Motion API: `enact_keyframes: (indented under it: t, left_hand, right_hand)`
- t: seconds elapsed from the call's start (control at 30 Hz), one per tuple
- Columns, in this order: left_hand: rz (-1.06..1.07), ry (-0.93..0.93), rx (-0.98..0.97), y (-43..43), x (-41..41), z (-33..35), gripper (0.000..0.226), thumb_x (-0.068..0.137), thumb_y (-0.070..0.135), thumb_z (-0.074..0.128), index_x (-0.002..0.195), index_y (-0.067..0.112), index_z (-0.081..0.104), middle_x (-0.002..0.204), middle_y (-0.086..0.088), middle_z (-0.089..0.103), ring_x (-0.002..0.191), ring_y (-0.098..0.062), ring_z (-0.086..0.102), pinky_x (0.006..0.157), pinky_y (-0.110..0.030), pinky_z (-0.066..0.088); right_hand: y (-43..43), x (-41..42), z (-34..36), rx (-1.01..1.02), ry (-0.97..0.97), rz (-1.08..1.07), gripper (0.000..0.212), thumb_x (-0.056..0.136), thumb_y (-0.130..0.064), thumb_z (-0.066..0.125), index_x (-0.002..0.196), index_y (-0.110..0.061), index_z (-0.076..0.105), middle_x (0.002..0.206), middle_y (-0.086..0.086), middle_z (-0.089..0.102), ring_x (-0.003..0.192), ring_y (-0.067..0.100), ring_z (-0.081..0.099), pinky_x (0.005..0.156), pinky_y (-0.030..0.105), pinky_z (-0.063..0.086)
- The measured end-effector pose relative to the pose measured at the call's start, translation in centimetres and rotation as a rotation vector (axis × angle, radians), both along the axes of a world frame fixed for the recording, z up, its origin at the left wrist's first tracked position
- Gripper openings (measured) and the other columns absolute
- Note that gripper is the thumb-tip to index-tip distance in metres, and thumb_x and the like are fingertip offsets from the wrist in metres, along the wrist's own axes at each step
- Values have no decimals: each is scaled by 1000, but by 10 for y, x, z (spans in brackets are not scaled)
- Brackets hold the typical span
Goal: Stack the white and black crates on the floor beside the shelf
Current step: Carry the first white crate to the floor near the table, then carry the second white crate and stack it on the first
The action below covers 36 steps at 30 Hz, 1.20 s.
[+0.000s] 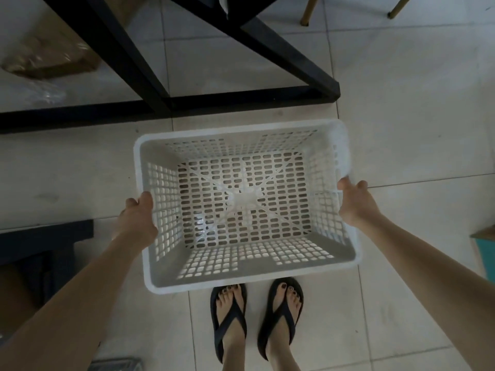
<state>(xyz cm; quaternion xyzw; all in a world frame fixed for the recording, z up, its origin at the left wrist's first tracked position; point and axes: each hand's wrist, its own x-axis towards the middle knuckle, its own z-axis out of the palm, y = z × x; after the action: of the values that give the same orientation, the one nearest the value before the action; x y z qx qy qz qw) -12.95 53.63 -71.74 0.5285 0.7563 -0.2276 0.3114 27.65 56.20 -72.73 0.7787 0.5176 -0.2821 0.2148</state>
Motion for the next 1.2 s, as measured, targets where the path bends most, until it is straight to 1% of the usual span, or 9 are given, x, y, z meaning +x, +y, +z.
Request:
enact_keyframes:
  t: [0.07, 0.2, 0.37, 0.63, 0.73, 0.83, 1.0, 1.1, 1.2]
  left_hand:
    - [11, 3, -43, 2, 2, 4, 39, 85, -7, 49, 119, 7, 36, 106, -17, 38, 91, -35, 51, 75, -38, 43]
    - [17, 39, -103, 3, 11, 18, 42, 86, -4, 50, 124, 9, 35, 117, -21, 42, 108, -38, 51, 85, -42, 48]
    - [-35, 32, -46, -2, 23, 63, 44, 87, 5, 52, 128, 14, 39, 117, -13, 49, 109, -31, 53, 84, -45, 54]
    - [-48, 31, 72, -14, 45, 194, 31, 92, 19, 46, 123, 21, 51, 112, -4, 62, 101, -23, 62, 78, -36, 51]
    - [-25, 25, 134, -39, 49, 253, 31, 93, 20, 47, 124, 20, 53, 119, -5, 61, 108, -25, 60, 82, -36, 49]
    - [41, 28, 187, -80, 47, 312, 31, 94, 20, 47, 125, 17, 52, 130, -7, 55, 118, -27, 55, 93, -39, 46]
    - [192, 82, 278, -186, 43, 407, 31, 93, 21, 46, 123, 16, 52, 128, -9, 55, 115, -30, 55, 93, -41, 49]
    - [270, 115, 329, -263, 39, 456, 28, 92, 23, 49, 118, 16, 57, 123, -6, 59, 112, -29, 58, 86, -40, 50]
    - [340, 147, 323, -345, 31, 497, 28, 91, 22, 50, 118, 18, 59, 121, -4, 60, 110, -29, 58, 74, -36, 44]
  right_hand:
    - [2, -4, 6, -34, 14, -21, 64, 83, 14, 43, 139, -14, 34, 129, 21, 35, 109, 42, 54, 84, 39, 49]
    - [7, -13, 29, -26, 16, 10, 53, 86, 5, 48, 134, -13, 38, 129, 18, 36, 113, 38, 51, 86, 40, 51]
    - [6, -29, 76, -18, 32, 109, 45, 89, -7, 53, 131, -16, 41, 126, 12, 44, 114, 31, 49, 82, 39, 50]
    - [-8, -67, 196, 85, 41, 295, 38, 91, -21, 48, 129, -24, 47, 114, 1, 56, 102, 22, 57, 81, 36, 53]
    - [-23, -79, 245, 141, 92, 364, 41, 91, -21, 46, 133, -26, 45, 117, 1, 55, 104, 22, 57, 80, 34, 51]
    - [-48, -94, 299, 208, 162, 464, 43, 93, -20, 45, 136, -25, 45, 125, 3, 55, 108, 22, 58, 86, 33, 51]
    - [-110, -123, 392, 271, 193, 733, 38, 92, -21, 46, 130, -22, 49, 125, 6, 55, 112, 26, 56, 88, 35, 50]
    - [-157, -154, 438, 269, 201, 876, 40, 93, -24, 46, 132, -20, 47, 132, 8, 52, 117, 28, 54, 90, 37, 48]
    - [-215, -194, 480, 253, 236, 1004, 40, 92, -22, 46, 132, -21, 48, 126, 9, 59, 113, 29, 58, 85, 36, 49]
